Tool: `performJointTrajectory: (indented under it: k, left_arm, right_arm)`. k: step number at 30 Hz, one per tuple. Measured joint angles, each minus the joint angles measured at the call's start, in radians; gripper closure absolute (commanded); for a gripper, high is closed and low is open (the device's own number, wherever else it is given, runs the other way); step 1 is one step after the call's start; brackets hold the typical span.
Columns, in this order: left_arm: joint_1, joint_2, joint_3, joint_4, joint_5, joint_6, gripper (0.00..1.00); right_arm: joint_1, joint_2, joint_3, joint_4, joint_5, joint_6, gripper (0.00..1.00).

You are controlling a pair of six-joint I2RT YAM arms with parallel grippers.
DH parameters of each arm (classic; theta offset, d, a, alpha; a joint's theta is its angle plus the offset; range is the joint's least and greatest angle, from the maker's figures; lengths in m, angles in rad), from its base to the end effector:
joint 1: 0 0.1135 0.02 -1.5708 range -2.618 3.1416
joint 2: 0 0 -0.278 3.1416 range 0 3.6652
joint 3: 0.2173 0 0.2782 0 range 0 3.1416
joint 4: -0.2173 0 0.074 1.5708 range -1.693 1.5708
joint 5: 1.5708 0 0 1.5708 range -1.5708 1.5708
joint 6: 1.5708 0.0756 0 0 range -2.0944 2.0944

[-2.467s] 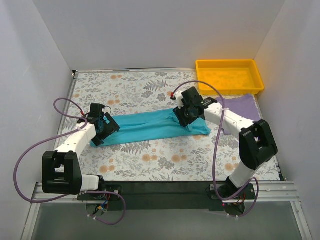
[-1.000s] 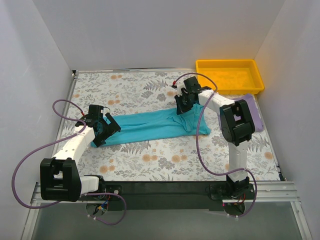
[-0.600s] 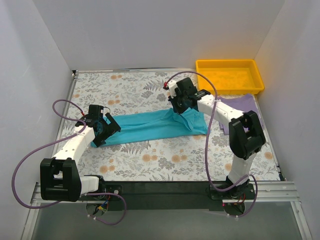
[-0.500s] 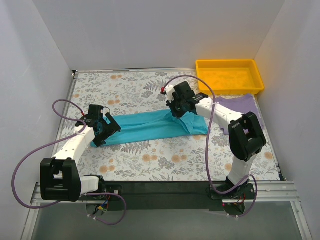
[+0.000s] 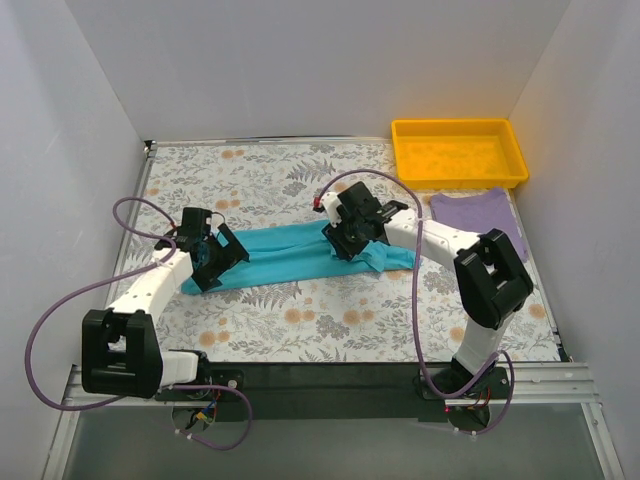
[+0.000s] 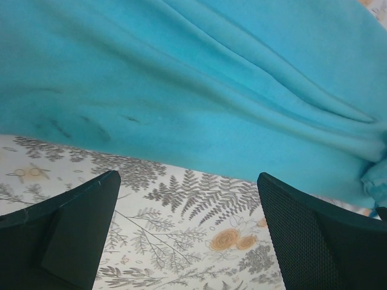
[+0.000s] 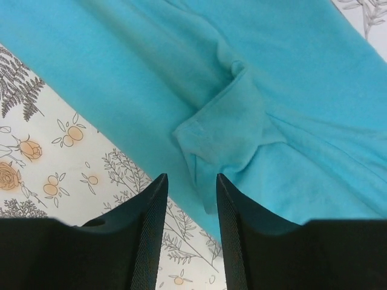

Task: Fold and stack the t-shirts
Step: Fold the tshirt

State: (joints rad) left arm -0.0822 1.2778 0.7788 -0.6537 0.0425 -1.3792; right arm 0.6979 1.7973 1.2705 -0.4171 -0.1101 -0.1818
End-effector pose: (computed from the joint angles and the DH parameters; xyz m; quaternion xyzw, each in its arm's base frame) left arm 0.2665 -0.0252 0.1657 -0.5872 0.7821 -0.1540 0.1406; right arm 0.3279 0.2858 0.1789 -0.4198 0.8522 0.1292 0.2843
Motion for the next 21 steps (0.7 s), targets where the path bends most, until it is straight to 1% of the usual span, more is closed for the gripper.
performJointTrajectory:
  k: [2,4,6,8,11,12,14,17,18,19,21]
  left_arm:
    - [-0.026,0.014,0.012,0.005,0.020,-0.014,0.10]
    - [-0.067,0.036,0.036,0.012,0.039,-0.032,0.11]
    - [-0.119,0.067,0.076,0.027,0.064,-0.053,0.11]
    - [-0.169,0.110,0.121,0.061,0.088,-0.077,0.12]
    - [-0.233,0.180,0.191,0.109,0.122,-0.105,0.16]
    - [-0.253,0.207,0.217,0.126,0.132,-0.112,0.19]
    - [-0.291,0.264,0.270,0.159,0.148,-0.125,0.21]
    - [-0.342,0.357,0.351,0.205,0.166,-0.138,0.27]
    - [-0.359,0.388,0.373,0.222,0.173,-0.141,0.28]
    - [-0.374,0.418,0.393,0.236,0.179,-0.143,0.32]
    - [-0.399,0.472,0.420,0.255,0.189,-0.147,0.36]
  right_arm:
    - [-0.011,-0.028,-0.010,-0.003,0.010,0.008,0.57]
    - [-0.039,-0.064,-0.016,-0.006,0.010,0.038,0.57]
    - [-0.096,-0.109,-0.029,-0.006,-0.003,0.085,0.57]
    - [-0.182,-0.152,-0.058,0.008,-0.033,0.151,0.57]
    - [-0.319,-0.208,-0.141,0.048,-0.086,0.253,0.57]
    - [-0.358,-0.222,-0.174,0.058,-0.103,0.284,0.57]
    - [-0.419,-0.235,-0.238,0.080,-0.150,0.347,0.59]
    - [-0.472,-0.236,-0.320,0.127,-0.232,0.432,0.61]
    - [-0.483,-0.235,-0.341,0.139,-0.255,0.456,0.61]
    - [-0.489,-0.234,-0.354,0.150,-0.271,0.475,0.62]
    - [-0.495,-0.229,-0.373,0.172,-0.305,0.511,0.63]
